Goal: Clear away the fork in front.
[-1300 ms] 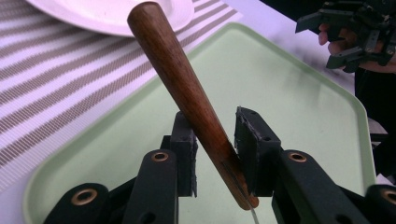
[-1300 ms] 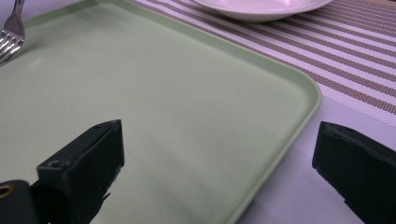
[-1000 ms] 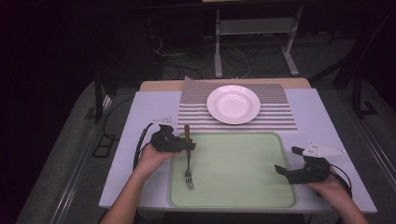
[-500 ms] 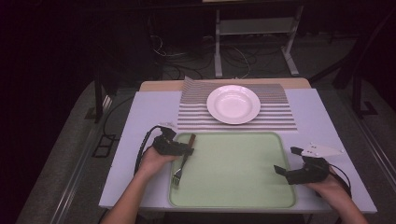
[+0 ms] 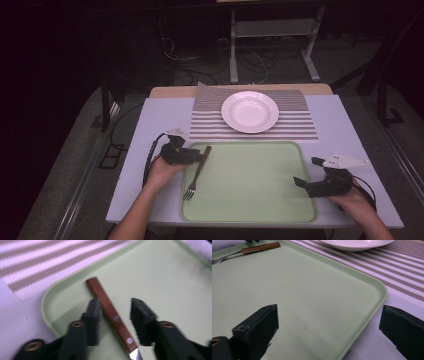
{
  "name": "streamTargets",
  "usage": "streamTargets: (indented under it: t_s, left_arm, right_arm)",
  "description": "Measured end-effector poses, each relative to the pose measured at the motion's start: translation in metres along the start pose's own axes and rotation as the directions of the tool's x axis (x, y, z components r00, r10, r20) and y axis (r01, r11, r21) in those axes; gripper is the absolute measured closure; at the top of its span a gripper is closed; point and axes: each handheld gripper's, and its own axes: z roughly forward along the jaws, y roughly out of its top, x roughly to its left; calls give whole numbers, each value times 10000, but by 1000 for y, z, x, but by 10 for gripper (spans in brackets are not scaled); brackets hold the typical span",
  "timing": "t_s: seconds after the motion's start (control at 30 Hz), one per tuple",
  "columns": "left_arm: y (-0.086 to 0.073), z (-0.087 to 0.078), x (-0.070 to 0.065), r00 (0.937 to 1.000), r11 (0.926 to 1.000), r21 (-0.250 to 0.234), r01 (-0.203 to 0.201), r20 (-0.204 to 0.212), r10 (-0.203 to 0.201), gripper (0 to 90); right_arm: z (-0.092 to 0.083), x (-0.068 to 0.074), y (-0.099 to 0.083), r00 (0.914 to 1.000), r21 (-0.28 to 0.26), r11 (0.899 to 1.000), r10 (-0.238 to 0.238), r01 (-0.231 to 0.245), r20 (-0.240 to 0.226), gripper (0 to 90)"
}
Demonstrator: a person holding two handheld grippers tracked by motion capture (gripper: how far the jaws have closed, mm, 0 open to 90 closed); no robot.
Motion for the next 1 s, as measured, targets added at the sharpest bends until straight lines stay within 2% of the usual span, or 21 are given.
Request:
streamTargets:
  t_s: [0.1, 0.2, 0.43, 0.6, 0.8, 0.9, 1.0]
  left_arm:
    - [5, 3, -9, 9991, 9991, -5, -426, 2, 426, 780]
    - [8, 10, -16, 9978, 9978, 45, -659, 111, 658, 889]
    - [9, 22, -26, 9944, 9939, 321, -1054, 86, 1052, 896]
    - [7, 24, -23, 9931, 9917, 579, -1144, -175, 1156, 895]
    - [3, 23, -12, 9946, 9931, 814, -846, -528, 891, 895]
    - [2, 20, -7, 9915, 9912, 1005, -866, -881, 956, 894]
    - [0, 18, -1, 9921, 9930, 992, -638, -1018, 739, 894]
  right_arm:
    - [0, 0, 0, 10000, 5, 10000, -34, 34, -10, 26]
    - [0, 0, -1, 10000, 59, 10000, -49, 49, -1, 26]
    - [3, 1, 2, 10000, 48, 10000, -81, 81, -25, 26]
    - [5, 2, 1, 9999, 162, 9997, -157, 158, -61, 26]
    - [3, 3, 1, 9998, 128, 9997, -189, 189, -29, 26]
    - [3, 3, 1, 9999, 106, 9998, -159, 159, -27, 26]
    - [2, 2, 1, 9999, 99, 9998, -170, 171, -16, 26]
